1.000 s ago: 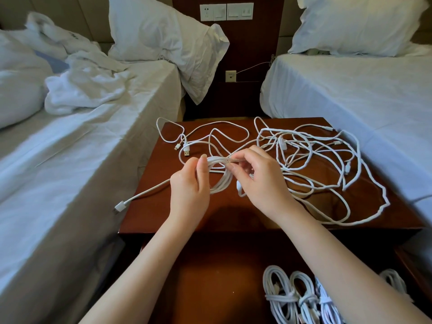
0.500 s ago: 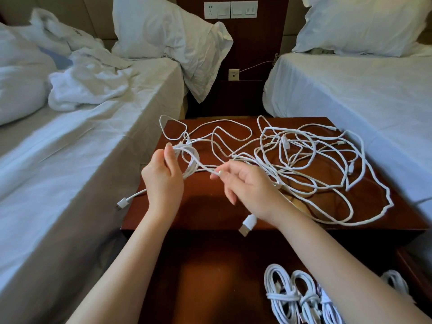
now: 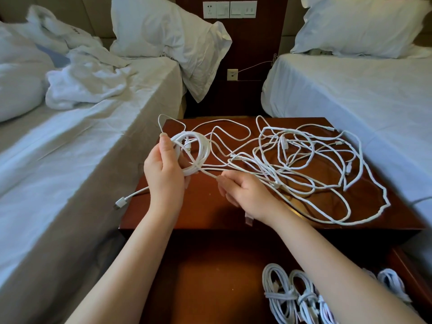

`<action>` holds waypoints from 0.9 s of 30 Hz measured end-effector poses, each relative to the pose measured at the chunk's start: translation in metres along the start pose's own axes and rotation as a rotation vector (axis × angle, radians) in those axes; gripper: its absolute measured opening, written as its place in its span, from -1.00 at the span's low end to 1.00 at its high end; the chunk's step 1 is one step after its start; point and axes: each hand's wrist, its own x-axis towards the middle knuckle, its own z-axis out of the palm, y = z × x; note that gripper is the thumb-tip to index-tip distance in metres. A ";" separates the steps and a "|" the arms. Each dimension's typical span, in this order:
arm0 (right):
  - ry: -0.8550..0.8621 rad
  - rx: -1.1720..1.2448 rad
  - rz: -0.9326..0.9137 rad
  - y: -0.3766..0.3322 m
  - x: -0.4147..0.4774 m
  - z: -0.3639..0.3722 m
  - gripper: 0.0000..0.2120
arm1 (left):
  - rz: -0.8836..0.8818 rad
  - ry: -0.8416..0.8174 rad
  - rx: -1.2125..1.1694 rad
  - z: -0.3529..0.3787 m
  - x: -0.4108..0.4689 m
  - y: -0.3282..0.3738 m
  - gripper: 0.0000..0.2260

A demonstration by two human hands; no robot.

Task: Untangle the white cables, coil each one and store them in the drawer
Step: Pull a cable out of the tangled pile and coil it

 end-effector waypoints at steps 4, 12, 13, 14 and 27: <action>-0.020 0.044 0.050 0.007 0.001 -0.008 -0.57 | -0.055 -0.136 -0.132 0.003 -0.008 0.008 -0.52; 0.184 0.186 0.080 0.027 0.008 -0.022 -0.58 | -0.167 -0.578 -0.141 0.005 -0.016 0.016 -0.64; 0.191 0.204 0.081 0.027 0.009 -0.022 -0.60 | -0.146 -0.652 -0.095 0.005 -0.018 0.015 -0.63; 0.204 0.222 0.079 0.027 0.009 -0.023 -0.63 | -0.131 -0.715 -0.047 0.005 -0.020 0.016 -0.63; 0.247 0.215 0.024 0.002 -0.002 -0.039 -0.67 | -0.050 -0.926 0.464 0.019 -0.031 -0.001 -0.63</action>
